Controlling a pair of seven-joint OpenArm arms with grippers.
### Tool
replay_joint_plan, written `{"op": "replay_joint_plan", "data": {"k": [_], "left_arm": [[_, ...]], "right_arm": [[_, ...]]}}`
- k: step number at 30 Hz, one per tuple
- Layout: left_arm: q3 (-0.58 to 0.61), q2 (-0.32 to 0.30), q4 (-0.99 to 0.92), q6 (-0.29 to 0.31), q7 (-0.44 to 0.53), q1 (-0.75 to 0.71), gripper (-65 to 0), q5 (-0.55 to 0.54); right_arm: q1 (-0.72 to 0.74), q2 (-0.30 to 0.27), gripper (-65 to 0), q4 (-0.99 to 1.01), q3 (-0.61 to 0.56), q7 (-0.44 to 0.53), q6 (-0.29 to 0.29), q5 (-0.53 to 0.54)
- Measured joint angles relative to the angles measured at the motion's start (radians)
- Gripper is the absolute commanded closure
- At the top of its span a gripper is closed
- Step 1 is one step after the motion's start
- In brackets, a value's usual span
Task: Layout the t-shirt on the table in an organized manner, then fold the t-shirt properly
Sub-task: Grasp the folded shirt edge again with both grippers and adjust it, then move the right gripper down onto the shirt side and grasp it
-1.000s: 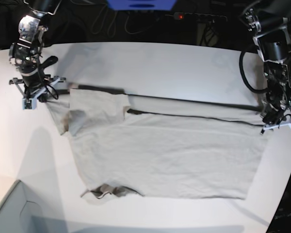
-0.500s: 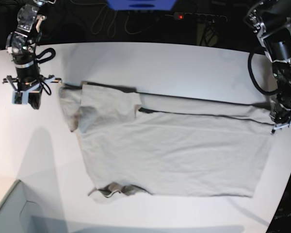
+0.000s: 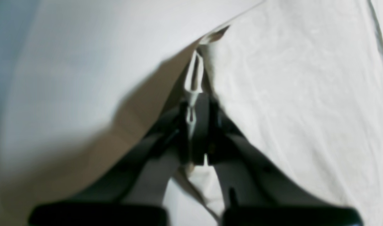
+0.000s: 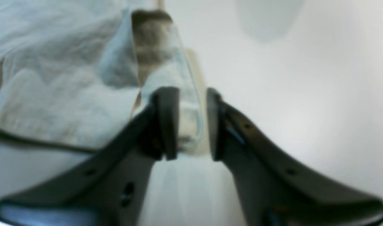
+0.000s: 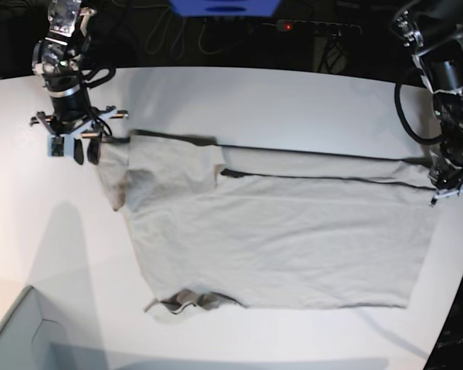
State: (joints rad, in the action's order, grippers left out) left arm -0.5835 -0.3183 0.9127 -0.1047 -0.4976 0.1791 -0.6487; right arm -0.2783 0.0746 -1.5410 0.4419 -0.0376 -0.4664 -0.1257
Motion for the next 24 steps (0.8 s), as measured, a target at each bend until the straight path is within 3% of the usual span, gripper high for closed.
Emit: {"op": "replay_joint_plan", "data": {"k": [3, 6, 10, 24], "left_arm": [[0.000, 0.000, 0.000, 0.000, -0.001, -0.014, -0.1, 0.000], [0.000, 0.000, 0.000, 0.000, 0.001, -0.032, -0.1, 0.000], [0.000, 0.002, 0.000, 0.000, 0.000, -0.037, -0.1, 0.000], [0.000, 0.000, -0.004, 0.000, 0.000, -0.037, -0.1, 0.000]], "right_arm": [[0.008, 0.001, -26.6, -0.030, -0.002, -0.048, 0.001, 0.003], [0.012, 0.006, -26.6, -0.018, -0.021, -0.140, 0.000, 0.001], [0.045, 0.006, -26.9, 0.016, -0.041, -0.180, 0.000, 0.002], [-0.049, 0.003, -27.1, 0.012, -0.138, -0.206, 0.001, 0.003]]}}
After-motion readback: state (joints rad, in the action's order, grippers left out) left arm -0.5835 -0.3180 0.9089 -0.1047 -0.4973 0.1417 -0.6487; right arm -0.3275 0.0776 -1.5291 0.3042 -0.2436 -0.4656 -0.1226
